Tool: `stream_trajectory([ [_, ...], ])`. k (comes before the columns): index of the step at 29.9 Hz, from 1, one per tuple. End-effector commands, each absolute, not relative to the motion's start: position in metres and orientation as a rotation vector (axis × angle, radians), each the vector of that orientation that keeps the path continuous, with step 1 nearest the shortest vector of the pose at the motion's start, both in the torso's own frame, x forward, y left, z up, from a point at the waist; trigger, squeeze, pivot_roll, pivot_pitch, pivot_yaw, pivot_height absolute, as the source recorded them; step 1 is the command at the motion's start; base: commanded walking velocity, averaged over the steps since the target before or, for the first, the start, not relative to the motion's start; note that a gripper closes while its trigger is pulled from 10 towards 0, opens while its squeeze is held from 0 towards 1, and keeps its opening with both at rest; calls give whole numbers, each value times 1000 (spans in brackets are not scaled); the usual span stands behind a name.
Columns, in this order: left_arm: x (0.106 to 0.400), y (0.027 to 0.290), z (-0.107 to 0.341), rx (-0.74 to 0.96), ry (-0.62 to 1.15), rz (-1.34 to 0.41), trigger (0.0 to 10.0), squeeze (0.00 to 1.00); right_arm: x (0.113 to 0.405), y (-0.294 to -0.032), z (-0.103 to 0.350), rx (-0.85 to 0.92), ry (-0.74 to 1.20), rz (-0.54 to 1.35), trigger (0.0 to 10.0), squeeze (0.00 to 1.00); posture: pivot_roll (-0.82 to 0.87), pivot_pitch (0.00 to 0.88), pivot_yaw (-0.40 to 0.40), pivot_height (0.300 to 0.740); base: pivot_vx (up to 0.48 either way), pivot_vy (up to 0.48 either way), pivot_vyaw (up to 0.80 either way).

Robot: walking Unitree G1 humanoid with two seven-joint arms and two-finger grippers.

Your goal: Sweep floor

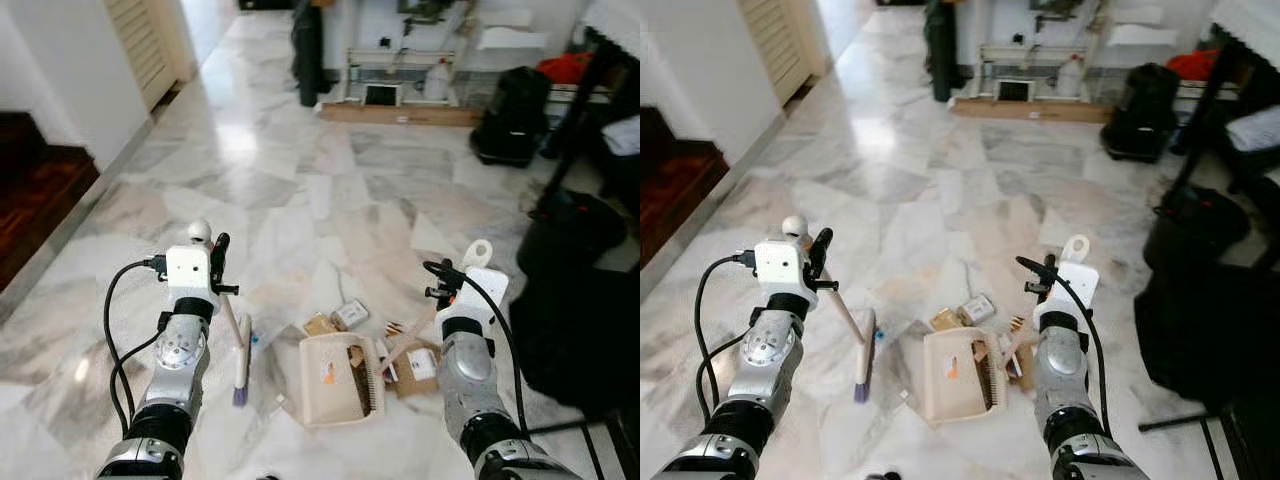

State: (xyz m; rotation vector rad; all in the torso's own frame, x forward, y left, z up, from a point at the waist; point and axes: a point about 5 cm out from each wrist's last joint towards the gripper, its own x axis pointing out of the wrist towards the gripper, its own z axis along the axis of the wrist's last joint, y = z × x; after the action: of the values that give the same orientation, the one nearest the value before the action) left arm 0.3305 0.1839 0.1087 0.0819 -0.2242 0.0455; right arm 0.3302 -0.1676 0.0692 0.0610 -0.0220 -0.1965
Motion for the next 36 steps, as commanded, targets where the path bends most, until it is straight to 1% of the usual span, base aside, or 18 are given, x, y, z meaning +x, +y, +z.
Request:
stream_trajectory([
  [1,334,179,119,100,-268,34,10000,0,336,-170,83,72,-85,-202,10000,0,78,0,2,740,0,0,800],
  [36,326,179,111,100,-240,30,10000,0,335,-163,79,68,-69,-167,10000,0,79,0,5,740,0,0,800],
])
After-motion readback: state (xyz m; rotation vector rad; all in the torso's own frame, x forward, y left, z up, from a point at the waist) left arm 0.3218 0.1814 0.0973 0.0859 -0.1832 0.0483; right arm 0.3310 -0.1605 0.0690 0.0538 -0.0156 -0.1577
